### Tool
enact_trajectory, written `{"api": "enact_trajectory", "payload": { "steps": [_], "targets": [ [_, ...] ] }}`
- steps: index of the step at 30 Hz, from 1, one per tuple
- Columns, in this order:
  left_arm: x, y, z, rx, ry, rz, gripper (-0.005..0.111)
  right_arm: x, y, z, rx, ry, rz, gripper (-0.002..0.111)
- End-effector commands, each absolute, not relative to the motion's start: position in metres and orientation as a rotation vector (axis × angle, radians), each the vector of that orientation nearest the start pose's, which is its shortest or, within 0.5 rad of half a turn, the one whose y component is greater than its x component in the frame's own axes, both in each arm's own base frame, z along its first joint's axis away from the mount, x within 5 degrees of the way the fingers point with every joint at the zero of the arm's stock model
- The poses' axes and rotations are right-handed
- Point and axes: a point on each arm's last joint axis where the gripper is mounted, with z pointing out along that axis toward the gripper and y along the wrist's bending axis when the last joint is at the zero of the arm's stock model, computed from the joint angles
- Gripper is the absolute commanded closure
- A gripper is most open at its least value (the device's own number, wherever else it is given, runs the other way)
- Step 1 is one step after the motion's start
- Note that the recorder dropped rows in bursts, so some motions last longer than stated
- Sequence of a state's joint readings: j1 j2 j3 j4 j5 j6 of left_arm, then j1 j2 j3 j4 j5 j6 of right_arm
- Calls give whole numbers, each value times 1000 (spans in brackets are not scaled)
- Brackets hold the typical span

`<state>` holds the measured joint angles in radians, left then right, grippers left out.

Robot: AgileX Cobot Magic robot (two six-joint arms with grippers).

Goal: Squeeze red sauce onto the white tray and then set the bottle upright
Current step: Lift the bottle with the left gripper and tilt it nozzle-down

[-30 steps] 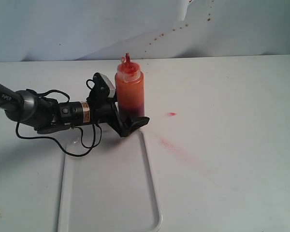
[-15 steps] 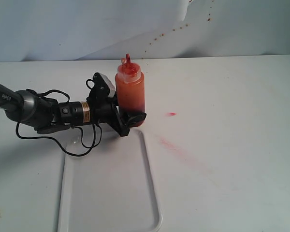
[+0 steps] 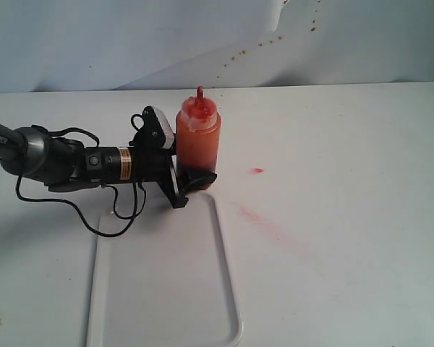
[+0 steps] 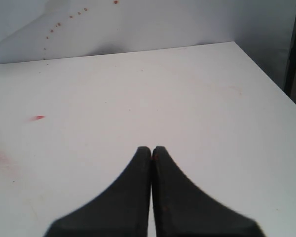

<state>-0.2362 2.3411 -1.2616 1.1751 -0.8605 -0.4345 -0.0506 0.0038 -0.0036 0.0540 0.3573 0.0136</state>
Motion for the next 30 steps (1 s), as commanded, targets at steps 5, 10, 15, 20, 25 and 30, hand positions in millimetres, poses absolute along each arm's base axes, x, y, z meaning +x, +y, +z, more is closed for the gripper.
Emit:
{"api": "enact_trajectory", "payload": {
  "steps": [5, 10, 15, 20, 25, 30],
  "targets": [
    [402, -132, 124, 1108, 1572, -559, 107, 53, -1, 182, 88, 1826, 33, 108],
    [393, -107, 145, 1009, 1597, -516, 107, 53, -1, 182, 88, 1826, 33, 108],
    [373, -83, 146, 774, 1694, -492, 107, 53, -1, 182, 88, 1826, 33, 108],
    [339, -64, 139, 642, 1748, -330, 107, 53, -1, 182, 88, 1826, 33, 108],
    [297, -40, 139, 457, 1758, -99, 107, 53, -1, 182, 88, 1826, 33, 108],
    [254, -32, 141, 346, 1669, -68, 107, 53, -1, 182, 88, 1826, 33, 108]
  ]
}}
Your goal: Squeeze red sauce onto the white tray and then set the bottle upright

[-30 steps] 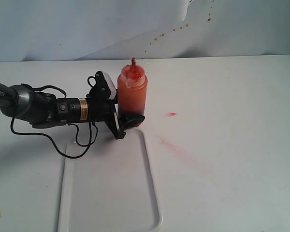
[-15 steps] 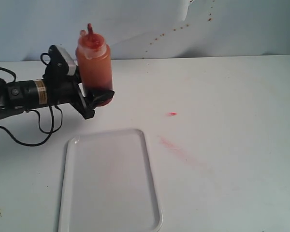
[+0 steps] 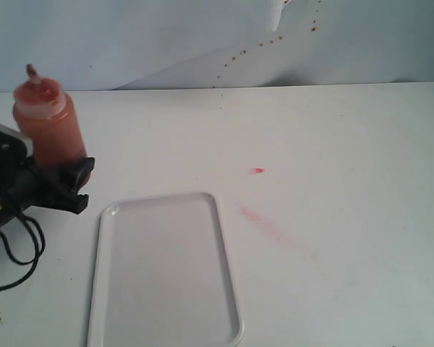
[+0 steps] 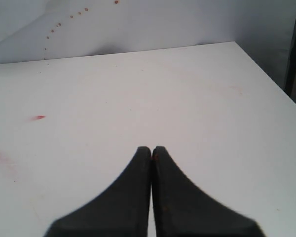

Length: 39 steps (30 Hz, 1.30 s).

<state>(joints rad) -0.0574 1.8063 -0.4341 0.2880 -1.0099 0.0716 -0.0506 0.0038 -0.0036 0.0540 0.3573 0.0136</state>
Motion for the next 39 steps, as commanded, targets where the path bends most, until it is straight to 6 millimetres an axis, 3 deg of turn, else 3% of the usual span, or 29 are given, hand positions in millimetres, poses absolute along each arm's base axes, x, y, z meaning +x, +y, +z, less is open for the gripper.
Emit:
{"api": "enact_trajectory", "payload": {
  "steps": [1, 6, 16, 23, 32, 39],
  "targets": [
    [247, -31, 137, 347, 1696, -72, 107, 53, -1, 182, 88, 1826, 33, 108],
    [232, -31, 129, 380, 1744, -66, 107, 53, -1, 182, 88, 1826, 33, 108],
    [230, -37, 128, 537, 1705, 3, 107, 53, -1, 182, 88, 1826, 33, 108],
    [227, -57, 129, 774, 1612, 162, 107, 53, -1, 182, 88, 1826, 33, 108],
    [225, -62, 128, 708, 1662, 402, 107, 53, -1, 182, 88, 1826, 33, 108],
    [221, -71, 126, 825, 1640, 556, 107, 53, -1, 182, 88, 1826, 33, 108]
  ]
}}
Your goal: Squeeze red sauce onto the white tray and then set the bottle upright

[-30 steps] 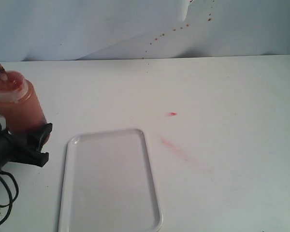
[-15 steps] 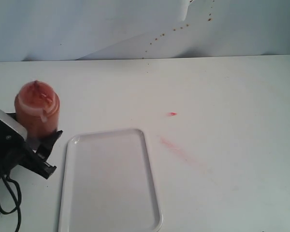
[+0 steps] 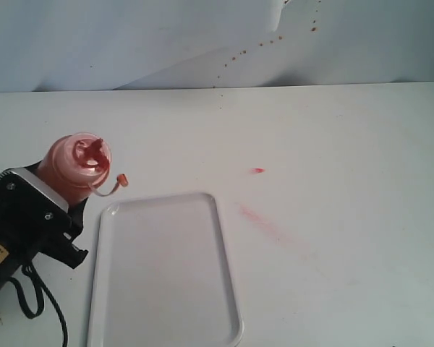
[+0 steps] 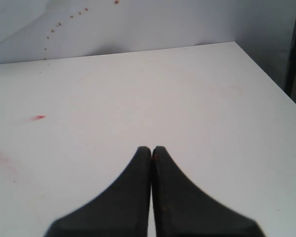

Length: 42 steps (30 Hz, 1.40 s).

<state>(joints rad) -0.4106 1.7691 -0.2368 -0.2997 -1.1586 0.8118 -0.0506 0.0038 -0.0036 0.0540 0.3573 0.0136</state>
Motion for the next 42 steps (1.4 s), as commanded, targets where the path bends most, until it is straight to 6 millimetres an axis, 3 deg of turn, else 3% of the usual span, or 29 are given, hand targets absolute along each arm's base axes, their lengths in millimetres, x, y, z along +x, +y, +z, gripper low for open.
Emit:
{"api": "enact_trajectory", "payload": {
  "steps": [1, 11, 42],
  "targets": [
    [220, -71, 124, 832, 1648, 576, 107, 53, -1, 182, 88, 1826, 33, 108],
    [218, -71, 119, 934, 1643, 711, 107, 53, -1, 182, 88, 1826, 33, 108],
    [217, -78, 119, 1015, 1582, 661, 107, 53, -1, 182, 88, 1826, 33, 108]
  ]
}}
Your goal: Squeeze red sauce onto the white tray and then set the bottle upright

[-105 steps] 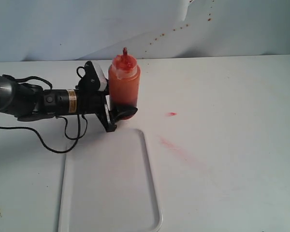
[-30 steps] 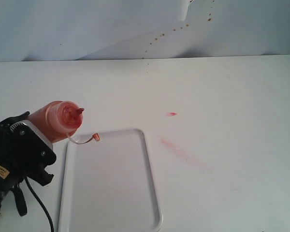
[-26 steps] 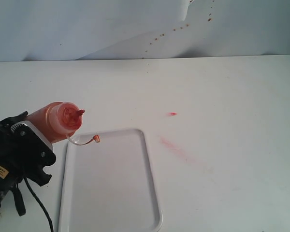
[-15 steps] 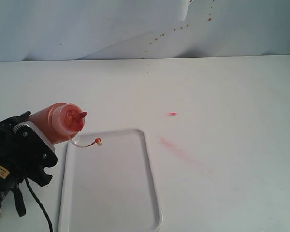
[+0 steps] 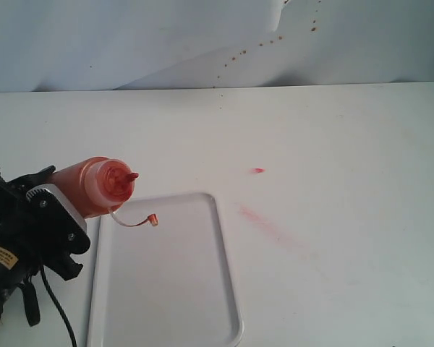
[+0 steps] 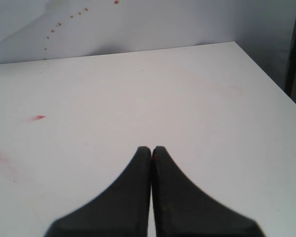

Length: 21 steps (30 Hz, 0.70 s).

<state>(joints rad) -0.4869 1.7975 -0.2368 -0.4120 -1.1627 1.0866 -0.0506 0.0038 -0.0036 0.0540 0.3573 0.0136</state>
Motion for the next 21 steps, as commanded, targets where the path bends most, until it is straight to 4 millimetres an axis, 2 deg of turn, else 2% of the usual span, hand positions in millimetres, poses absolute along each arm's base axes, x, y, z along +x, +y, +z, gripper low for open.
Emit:
{"api": "enact_trajectory", "payload": {
  "steps": [1, 7, 21],
  "targets": [
    [217, -79, 119, 1017, 1580, 659, 107, 53, -1, 182, 88, 1826, 33, 108],
    [217, -81, 120, 1042, 1558, 640, 107, 54, -2, 185, 52, 1797, -21, 108],
    [217, -83, 120, 1055, 1547, 630, 107, 56, -3, 218, 44, 1427, -25, 108]
  ]
}}
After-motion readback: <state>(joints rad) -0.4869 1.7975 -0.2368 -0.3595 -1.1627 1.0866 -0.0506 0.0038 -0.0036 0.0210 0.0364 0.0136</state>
